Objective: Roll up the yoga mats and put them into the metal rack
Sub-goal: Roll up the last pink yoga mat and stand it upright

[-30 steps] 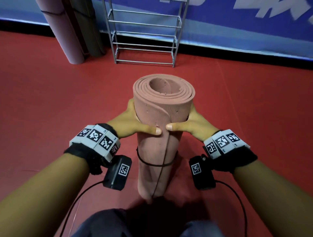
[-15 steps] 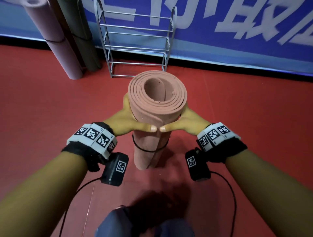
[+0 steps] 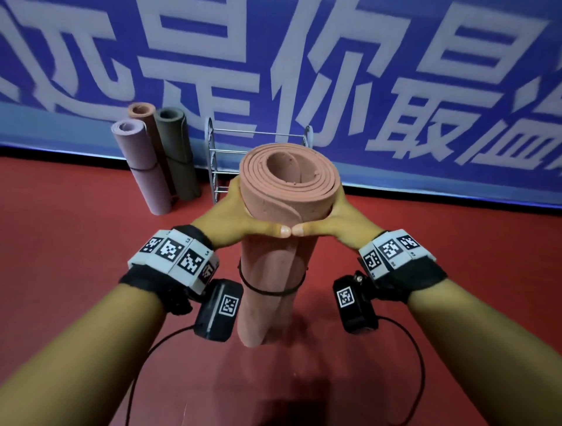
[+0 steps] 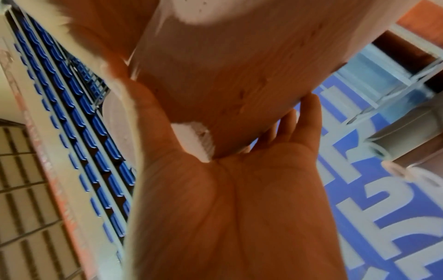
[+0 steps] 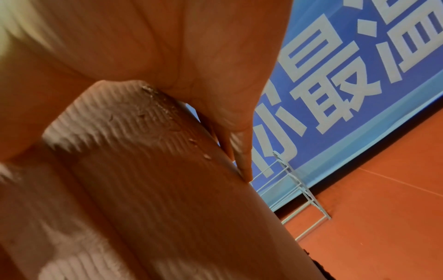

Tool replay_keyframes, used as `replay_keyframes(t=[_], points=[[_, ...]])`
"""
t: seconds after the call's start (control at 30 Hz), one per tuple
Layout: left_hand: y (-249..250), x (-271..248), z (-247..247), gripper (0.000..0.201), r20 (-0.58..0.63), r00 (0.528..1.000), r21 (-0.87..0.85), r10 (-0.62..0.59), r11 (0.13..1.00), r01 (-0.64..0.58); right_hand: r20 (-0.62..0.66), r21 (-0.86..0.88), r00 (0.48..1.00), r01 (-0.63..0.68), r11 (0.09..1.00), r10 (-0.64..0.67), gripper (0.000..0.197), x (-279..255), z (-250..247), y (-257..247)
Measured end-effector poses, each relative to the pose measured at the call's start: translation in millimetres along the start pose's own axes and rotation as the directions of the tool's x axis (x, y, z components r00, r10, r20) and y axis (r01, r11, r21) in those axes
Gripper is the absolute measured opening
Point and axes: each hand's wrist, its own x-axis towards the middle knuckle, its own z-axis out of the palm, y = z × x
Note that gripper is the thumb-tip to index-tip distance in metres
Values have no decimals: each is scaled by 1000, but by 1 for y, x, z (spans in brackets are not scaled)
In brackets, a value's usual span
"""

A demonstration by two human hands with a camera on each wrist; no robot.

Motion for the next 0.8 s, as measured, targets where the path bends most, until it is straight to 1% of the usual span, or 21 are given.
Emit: replay_keyframes(t=[0.1,0.13,0.17,0.23,0.3,0.4,0.5,0.63,0.8], points=[[22,5,-20,95,31,995,-11,91,996,-90,-7,4,1000,17,1000,-17,129,14,8,-21],[27,7,-26,93,35,993,-6,117,993,-117,-11,2,1000,18,1000,-18,131,19,10,-27],[28,11,-34,99,26,992,10,121,993,-121,-15,-1,1000,22,1000,-22,132,24,12,-32],[27,19,-49,125,21,998,54,64,996,-65,-21,-6,999,25,1000,-25,131,33,15,-39],[27,25,-62,135,30,999,73,16,997,-18,-15,-15,999,28,1000,-28,130,44,18,-45],[27,40,-78,139,36,999,79,-3,997,0,-4,-24,1000,30,999,-31,127,66,19,-49],[16,63,-91,138,23,1000,51,-14,999,13,5,-19,999,34,999,-34,123,94,16,-48],[-6,105,-104,133,-4,1000,37,-25,999,25,42,-11,998,37,999,-37,117,142,2,-37],[-25,165,-116,138,-31,997,57,-75,995,77,74,-1,996,41,999,-41,108,208,-22,-16]])
